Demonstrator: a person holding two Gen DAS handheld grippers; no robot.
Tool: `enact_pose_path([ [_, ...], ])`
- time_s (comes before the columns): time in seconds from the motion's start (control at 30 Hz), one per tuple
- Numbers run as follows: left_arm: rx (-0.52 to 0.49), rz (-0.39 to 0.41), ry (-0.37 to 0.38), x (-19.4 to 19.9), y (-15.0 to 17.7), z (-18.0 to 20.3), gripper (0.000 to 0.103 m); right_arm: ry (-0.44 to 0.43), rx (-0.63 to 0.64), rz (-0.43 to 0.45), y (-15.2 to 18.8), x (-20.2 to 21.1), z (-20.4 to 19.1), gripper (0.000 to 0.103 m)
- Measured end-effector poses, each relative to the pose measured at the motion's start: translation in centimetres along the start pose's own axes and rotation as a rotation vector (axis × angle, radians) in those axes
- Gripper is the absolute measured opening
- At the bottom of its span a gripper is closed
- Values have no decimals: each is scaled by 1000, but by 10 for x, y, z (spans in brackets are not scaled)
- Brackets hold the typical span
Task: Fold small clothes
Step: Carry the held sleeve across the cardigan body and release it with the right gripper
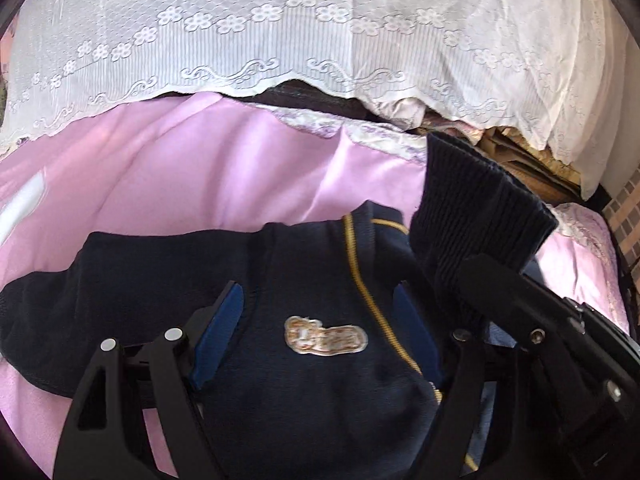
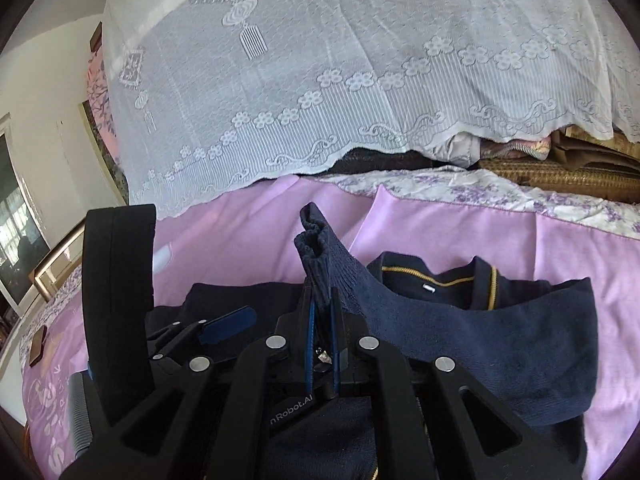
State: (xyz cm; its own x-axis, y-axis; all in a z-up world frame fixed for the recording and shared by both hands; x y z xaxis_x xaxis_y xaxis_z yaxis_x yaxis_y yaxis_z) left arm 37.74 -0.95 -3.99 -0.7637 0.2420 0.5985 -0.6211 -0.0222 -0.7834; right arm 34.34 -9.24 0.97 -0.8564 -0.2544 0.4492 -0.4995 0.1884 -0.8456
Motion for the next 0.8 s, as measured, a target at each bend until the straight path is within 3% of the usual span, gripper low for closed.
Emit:
enact_pose_path([
  [0.13,42,-84,-78,-24,21,-29,76,-22,-46,-96,24,-25,3,12],
  [0.23,110,-108,-76,-26,25,-43,76,-72,-70,-84,25,-16,6,23],
  [0.37,193,-44,-77,-2,15,-61,76,-54,21,-7,10,22,19,26],
  [0.47,251,51,-100,28,1,-72,78,-14,11,20,5,44,56,26],
  [0.5,267,85,-89,37,-4,-70,82,5,-10,21,5,47,73,26],
  [0.57,237,110,-8,49,-10,-49,92,44,-59,18,8,50,109,26],
  [0.7,78,-36,162,17,11,20,95,28,-264,-28,27,43,175,26],
  [0.77,-8,-103,115,-11,33,37,95,57,-351,-81,47,33,204,26],
  [0.8,-38,-136,62,-26,43,36,95,78,-394,-108,57,28,219,20],
])
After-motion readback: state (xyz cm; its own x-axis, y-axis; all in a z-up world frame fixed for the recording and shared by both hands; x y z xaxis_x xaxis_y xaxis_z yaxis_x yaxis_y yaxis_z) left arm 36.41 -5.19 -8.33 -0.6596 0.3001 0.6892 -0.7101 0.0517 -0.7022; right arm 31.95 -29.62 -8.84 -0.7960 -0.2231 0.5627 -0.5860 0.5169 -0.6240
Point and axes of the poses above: each gripper's, at about its wrist camera, not at the fingertips, and x roughly against the way its jaws point, z to its right, y to its underside, the point moved 7 cm from there along -x, roughly the way its jaws point, and after that the axes turned 9 degrees about z, right-handed, at the moved point
